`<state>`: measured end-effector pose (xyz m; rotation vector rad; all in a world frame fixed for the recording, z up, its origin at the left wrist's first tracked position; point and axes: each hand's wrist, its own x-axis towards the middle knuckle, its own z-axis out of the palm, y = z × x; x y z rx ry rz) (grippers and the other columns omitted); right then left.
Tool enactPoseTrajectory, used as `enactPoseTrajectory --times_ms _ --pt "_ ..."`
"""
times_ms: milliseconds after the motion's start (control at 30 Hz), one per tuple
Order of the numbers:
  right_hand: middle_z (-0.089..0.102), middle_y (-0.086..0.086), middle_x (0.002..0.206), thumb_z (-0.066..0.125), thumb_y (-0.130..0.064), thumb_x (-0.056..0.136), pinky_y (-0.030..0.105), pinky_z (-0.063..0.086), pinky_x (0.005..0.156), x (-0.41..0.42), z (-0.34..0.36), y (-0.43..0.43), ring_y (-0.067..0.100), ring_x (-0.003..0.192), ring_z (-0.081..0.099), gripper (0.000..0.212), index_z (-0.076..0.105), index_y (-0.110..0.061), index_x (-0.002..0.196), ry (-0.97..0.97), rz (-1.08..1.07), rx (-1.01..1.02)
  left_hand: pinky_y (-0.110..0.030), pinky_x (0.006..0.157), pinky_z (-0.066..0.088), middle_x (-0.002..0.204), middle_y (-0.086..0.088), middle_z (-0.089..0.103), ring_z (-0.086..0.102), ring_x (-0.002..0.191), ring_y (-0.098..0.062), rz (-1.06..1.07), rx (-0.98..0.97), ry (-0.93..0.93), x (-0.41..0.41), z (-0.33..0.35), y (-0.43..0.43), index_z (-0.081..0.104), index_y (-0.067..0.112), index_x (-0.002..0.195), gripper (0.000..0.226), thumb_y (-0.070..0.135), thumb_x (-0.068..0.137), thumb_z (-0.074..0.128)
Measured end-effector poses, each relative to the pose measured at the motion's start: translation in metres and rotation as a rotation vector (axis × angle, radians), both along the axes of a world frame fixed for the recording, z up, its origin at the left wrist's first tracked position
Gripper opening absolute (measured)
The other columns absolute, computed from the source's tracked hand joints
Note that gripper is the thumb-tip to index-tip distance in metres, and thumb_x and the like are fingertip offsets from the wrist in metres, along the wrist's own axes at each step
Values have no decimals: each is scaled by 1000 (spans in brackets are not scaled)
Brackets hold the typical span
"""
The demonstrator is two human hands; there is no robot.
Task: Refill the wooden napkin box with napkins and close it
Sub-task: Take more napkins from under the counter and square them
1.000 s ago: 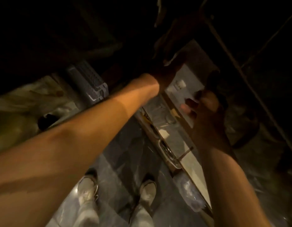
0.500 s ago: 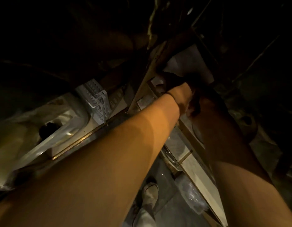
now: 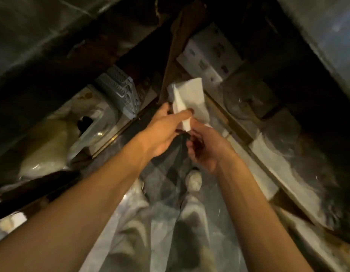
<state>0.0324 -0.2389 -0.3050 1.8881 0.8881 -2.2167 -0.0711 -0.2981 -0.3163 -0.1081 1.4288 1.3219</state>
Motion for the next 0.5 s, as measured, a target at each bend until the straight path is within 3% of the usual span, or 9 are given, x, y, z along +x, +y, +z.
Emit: enactPoseTrajectory --times_ms 100,233,367,500 --pt "58 24 134 65 -27 90 49 46 105 28 50 -35 39 126 55 44 58 -3 126 -54 99 79 -39 89 55 108 -7 66 67 96 -21 -65 -78 -16 29 51 -44 54 15 115 38 21 81 69" --pt "64 6 129 65 -16 91 47 47 104 83 114 -68 26 119 61 44 53 -21 133 31 153 132 -43 93 52 109 -9 65 64 110 -32 -261 -153 -76 68 126 -79 52 10 124 56 24 71 64" --pt "58 15 135 59 -6 94 43 44 106 135 183 -84 27 120 58 46 48 -8 138 161 -43 84 -45 97 50 119 -12 64 62 114 -31 -503 -82 -65 98 197 -83 49 9 129 59 25 74 62" --pt "61 10 127 53 -7 98 43 46 104 180 243 -88 22 112 61 43 44 -5 140 217 -265 218 -39 98 50 121 -8 64 62 112 -23 -820 44 43 122 256 -53 52 13 126 56 32 74 62"
